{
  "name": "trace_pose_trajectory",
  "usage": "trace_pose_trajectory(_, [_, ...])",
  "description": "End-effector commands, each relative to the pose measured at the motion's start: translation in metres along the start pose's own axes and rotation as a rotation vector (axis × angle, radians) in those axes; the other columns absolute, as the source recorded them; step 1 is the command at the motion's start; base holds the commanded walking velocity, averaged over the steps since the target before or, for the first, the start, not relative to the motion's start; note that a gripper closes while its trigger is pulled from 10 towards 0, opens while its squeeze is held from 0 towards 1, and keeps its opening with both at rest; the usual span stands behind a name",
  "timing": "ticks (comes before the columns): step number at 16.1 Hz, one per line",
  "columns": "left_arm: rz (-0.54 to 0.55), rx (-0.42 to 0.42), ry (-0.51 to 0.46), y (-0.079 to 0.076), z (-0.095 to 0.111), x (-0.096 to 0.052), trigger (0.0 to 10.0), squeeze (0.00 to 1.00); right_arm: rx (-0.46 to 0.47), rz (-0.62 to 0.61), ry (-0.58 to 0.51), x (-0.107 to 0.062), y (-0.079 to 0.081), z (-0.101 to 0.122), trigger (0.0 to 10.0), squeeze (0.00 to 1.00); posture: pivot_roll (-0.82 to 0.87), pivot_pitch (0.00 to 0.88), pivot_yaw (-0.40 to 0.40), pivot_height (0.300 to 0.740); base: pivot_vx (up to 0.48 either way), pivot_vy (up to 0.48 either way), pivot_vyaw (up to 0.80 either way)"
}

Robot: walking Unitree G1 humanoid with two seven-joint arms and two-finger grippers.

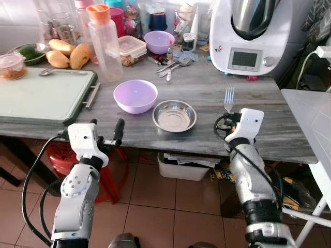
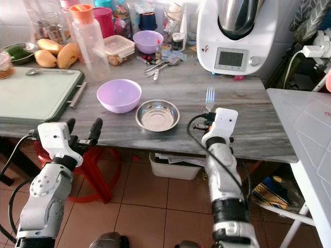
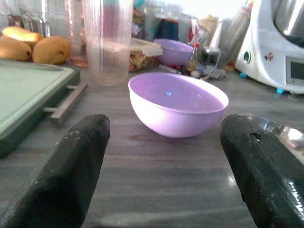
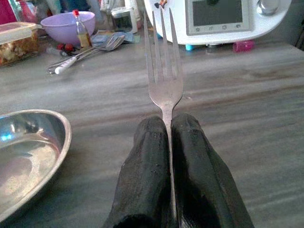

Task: Setting the table

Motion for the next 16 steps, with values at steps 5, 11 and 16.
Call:
trace_pose_trajectory(5, [-0.011,0.015,0.033,0.002,-0.002,-0.011,10.0,0.00,0.070,-0.025,0.035,0.012,-0.002,-0.007,10.0,0.00,0.08,0.004,0.016,0.740,0.000,0.000,0.00])
trace_pose_trajectory(11, [-0.032,0.023,0.074,0.000,-0.002,-0.023,10.0,0.00,0.102,-0.011,0.085,0.028,0.004,-0.011,10.0,0.00,0.11,0.065,0.033,0.740,0.000,0.000,0.00])
trace_pose_trajectory(16, [-0.041,0.030,0.094,0.000,-0.001,-0.026,10.0,0.00,0.172,-0.003,0.115,0.032,0.015,-0.018,10.0,0.00,0.12,0.086,0.040,0.740,0.000,0.000,0.00])
Point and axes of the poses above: a point about 5 cm out from each wrist's last joint towards the gripper, its own x axis pointing out of the wrist towards the gripper, its own z axis along the axis of the wrist's last joint, y = z × x, the point moved 5 cm from there along x, pointing out of the wrist towards the gripper, and after that the axes turned 9 degrees about x, right-handed, at the moved point
